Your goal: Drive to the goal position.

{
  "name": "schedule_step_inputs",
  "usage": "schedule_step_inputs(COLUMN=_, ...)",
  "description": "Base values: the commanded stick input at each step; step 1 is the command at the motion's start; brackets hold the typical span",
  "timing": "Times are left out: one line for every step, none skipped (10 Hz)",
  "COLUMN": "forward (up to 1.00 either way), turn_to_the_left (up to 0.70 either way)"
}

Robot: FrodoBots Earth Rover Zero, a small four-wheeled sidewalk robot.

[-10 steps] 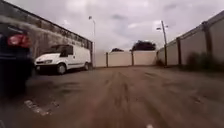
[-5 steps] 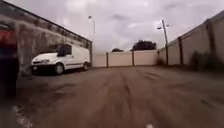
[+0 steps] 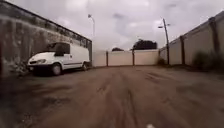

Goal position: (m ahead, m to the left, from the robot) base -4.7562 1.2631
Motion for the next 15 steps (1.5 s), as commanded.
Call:
schedule_step_inputs(forward=0.6, turn_to_the_left=0.0)
schedule_step_inputs(forward=0.6, turn_to_the_left=0.0)
schedule_step_inputs(forward=0.6, turn_to_the_left=-0.01)
schedule_step_inputs(forward=0.6, turn_to_the_left=-0.04)
schedule_step_inputs(forward=0.6, turn_to_the_left=-0.1)
schedule_step_inputs(forward=0.6, turn_to_the_left=-0.05)
schedule_step_inputs(forward=0.6, turn_to_the_left=0.0)
schedule_step_inputs(forward=0.6, turn_to_the_left=0.0)
schedule_step_inputs(forward=0.6, turn_to_the_left=0.0)
schedule_step_inputs(forward=0.6, turn_to_the_left=0.0)
schedule_step_inputs(forward=0.6, turn_to_the_left=-0.02)
schedule_step_inputs(forward=0.6, turn_to_the_left=-0.09)
schedule_step_inputs(forward=0.6, turn_to_the_left=-0.15)
schedule_step_inputs(forward=0.6, turn_to_the_left=-0.14)
schedule_step_inputs(forward=0.6, turn_to_the_left=-0.06)
